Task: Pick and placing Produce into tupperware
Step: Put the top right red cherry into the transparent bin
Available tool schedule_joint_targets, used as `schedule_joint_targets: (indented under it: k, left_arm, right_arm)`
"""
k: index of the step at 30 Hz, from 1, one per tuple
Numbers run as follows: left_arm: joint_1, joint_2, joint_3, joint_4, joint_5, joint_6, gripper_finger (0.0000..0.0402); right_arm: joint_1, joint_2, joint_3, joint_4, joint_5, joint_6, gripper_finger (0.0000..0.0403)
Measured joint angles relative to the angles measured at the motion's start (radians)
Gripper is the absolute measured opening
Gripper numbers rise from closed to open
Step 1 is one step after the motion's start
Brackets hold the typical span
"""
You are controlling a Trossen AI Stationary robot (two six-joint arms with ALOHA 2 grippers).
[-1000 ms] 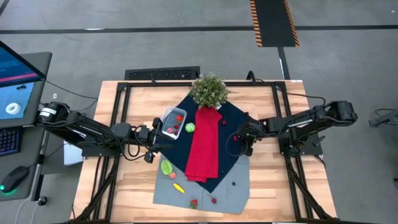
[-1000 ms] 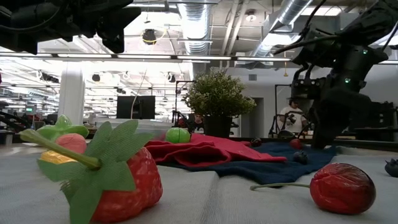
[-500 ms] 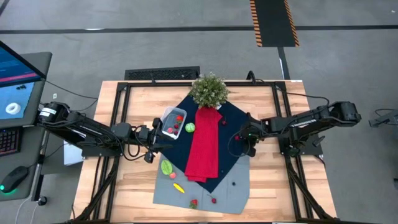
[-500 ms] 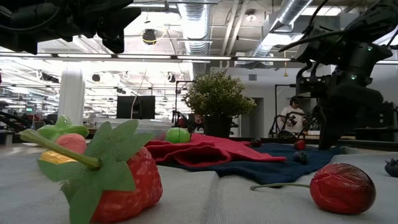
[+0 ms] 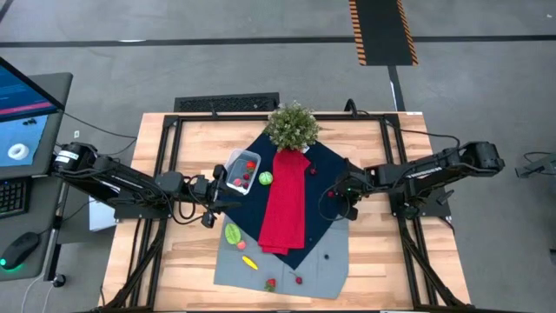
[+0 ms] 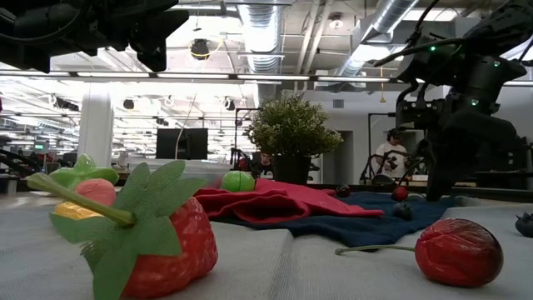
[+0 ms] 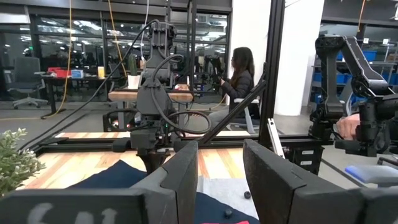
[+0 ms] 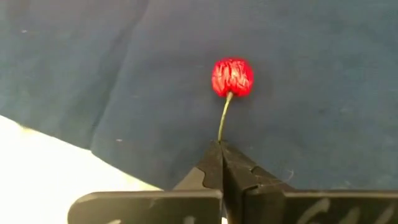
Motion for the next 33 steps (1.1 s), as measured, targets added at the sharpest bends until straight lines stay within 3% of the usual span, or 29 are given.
schedule_joint_targets:
  k: [17, 26, 29, 33]
  left_arm:
    - [0.000, 0.000, 0.000, -0.001, 0.000, -0.001, 0.0117]
    - [0.000, 0.000, 0.000, 0.000, 0.000, -0.006, 0.0117]
    - [0.000, 0.000, 0.000, 0.001, 0.000, -0.006, 0.0117]
    - [0.000, 0.000, 0.000, 0.001, 0.000, -0.007, 0.0117]
  right_arm:
    - [0.055, -0.001, 0.131, -0.082, 0.046, -0.019, 0.0015]
    - [0.049, 0.007, 0.107, -0.066, 0.045, 0.006, 0.0177]
    - [0.049, 0.007, 0.107, -0.042, 0.045, 0.009, 0.0198]
    - [0.046, 0.007, 0.085, -0.015, 0.048, 0.009, 0.0190]
